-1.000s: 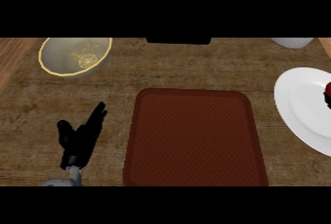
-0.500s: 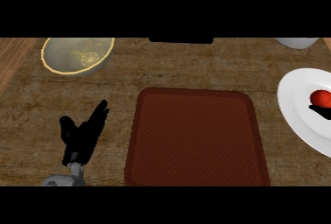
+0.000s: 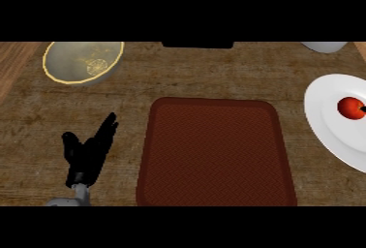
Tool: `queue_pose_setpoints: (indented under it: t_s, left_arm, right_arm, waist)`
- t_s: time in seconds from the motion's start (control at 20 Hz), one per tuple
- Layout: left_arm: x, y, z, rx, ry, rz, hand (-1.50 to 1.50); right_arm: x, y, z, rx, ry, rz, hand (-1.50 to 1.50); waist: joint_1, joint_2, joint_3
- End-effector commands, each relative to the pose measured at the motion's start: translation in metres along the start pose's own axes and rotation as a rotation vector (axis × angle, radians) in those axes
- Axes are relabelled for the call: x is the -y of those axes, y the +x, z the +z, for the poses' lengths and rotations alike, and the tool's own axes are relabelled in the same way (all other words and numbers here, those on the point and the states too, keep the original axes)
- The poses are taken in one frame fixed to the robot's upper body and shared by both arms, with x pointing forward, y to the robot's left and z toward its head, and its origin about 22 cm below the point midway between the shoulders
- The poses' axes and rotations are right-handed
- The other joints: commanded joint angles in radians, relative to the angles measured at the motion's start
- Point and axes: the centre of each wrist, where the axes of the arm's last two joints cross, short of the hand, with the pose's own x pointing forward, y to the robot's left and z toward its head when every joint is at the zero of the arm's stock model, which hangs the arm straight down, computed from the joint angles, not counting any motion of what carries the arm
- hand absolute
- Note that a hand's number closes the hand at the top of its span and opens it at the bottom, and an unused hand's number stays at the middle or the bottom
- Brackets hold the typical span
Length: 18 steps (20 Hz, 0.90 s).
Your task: Pick the tomato from the tray and place it in the plate
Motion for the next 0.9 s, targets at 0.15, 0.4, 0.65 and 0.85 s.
queue_pose_setpoints:
  t_s: [0.15,0.4,0.65,0.85]
  left_arm:
    - [0.000,-0.003,0.002,-0.034,0.023,0.016,0.00]
    - [0.003,-0.009,-0.002,-0.039,0.009,0.014,0.00]
    - [0.012,-0.021,0.000,-0.056,0.020,0.027,0.00]
    - [0.004,-0.018,0.011,-0.052,0.035,0.007,0.00]
  right_arm:
    - [0.061,-0.014,0.016,-0.057,0.052,-0.176,-1.50]
    - [0.089,-0.035,0.046,-0.014,0.182,-0.212,-1.50]
    - [0.126,-0.040,0.066,-0.024,0.297,-0.170,-1.50]
    - [0.130,-0.062,0.099,-0.009,0.303,-0.117,-1.50]
  waist:
    - [-0.018,-0.002,-0.004]
    - [-0.027,-0.002,-0.004]
    - [-0.033,-0.005,-0.004]
    - [-0.036,-0.010,-0.005]
